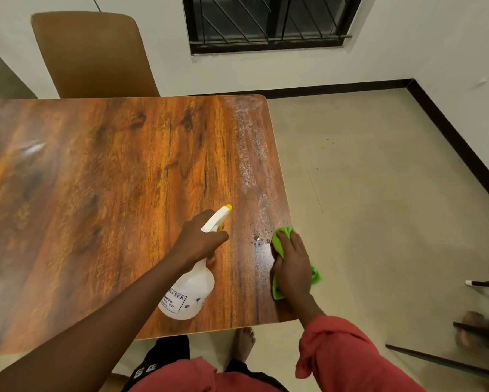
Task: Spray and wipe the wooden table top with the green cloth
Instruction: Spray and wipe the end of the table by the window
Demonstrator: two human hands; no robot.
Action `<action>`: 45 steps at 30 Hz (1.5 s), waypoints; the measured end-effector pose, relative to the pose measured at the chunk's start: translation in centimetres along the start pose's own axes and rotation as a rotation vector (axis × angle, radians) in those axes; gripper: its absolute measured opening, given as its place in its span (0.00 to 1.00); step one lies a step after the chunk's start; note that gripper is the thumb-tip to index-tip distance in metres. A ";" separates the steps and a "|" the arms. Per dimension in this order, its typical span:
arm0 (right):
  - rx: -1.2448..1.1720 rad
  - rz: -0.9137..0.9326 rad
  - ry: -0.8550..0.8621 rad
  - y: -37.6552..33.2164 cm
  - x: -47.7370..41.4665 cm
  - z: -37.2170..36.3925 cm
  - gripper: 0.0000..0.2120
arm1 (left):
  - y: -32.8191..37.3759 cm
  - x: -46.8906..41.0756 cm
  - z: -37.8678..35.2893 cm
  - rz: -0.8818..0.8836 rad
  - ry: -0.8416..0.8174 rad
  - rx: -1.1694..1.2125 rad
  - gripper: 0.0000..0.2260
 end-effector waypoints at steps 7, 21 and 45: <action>0.018 0.194 -0.063 -1.6 2.6 -0.4 0.25 | -0.2 -0.6 -0.7 0.020 -0.005 0.014 0.14; 0.052 0.212 -0.144 -1.9 -1.1 -1.0 0.26 | -1.2 -1.2 0.4 0.067 0.042 0.073 0.14; 0.080 0.578 -0.283 -6.1 1.3 -4.5 0.28 | -1.1 -2.2 -0.1 0.078 0.110 0.026 0.08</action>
Point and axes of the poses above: each hand's wrist, its own x-axis away from the middle knuckle, its own z-axis out of the back of the hand, y = z × x, the point moved 1 cm from there along -x, towards the middle knuckle, and after that the axes turned 3 degrees about -y, right-handed, at the moved point
